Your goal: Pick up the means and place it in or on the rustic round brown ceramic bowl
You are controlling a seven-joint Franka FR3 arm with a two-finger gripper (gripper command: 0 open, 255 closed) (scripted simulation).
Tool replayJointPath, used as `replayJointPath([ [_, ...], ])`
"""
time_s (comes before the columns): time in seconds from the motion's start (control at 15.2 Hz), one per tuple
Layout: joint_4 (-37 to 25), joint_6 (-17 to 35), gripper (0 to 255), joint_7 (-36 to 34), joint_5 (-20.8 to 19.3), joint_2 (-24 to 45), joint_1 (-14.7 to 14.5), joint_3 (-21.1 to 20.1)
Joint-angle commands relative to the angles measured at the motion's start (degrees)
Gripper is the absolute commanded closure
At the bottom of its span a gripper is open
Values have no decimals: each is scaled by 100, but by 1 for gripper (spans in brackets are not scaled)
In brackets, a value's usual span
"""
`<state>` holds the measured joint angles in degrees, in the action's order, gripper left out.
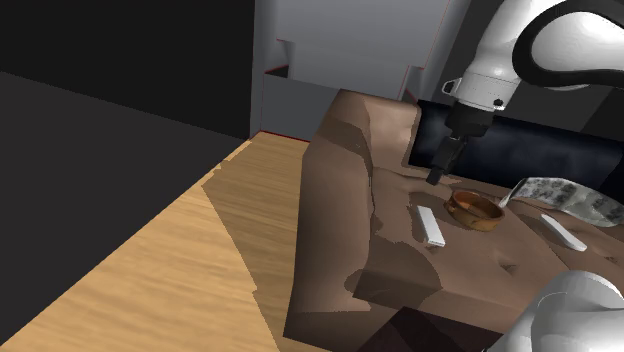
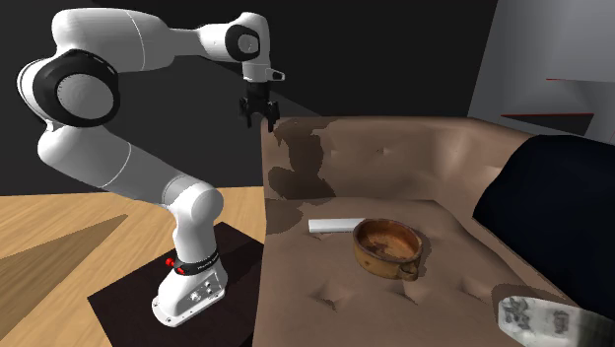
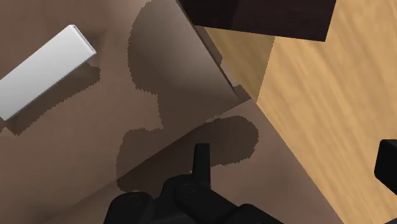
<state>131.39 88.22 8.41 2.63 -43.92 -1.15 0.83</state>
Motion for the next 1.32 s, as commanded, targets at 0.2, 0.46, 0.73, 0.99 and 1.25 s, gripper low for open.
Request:
replayJointPath([
  [0.2,239,434,0,-115,-125,220,214,137],
  [0.46,497,1013,0,-274,-286,569,501,332],
  [0.73,687,1588,0,-439,-437,977,784,542],
  [0.99,811,2153,0,-604,-571,1439,1060,766],
  [1.25,871,2704,0,-765,-680,1946,1324,1002],
])
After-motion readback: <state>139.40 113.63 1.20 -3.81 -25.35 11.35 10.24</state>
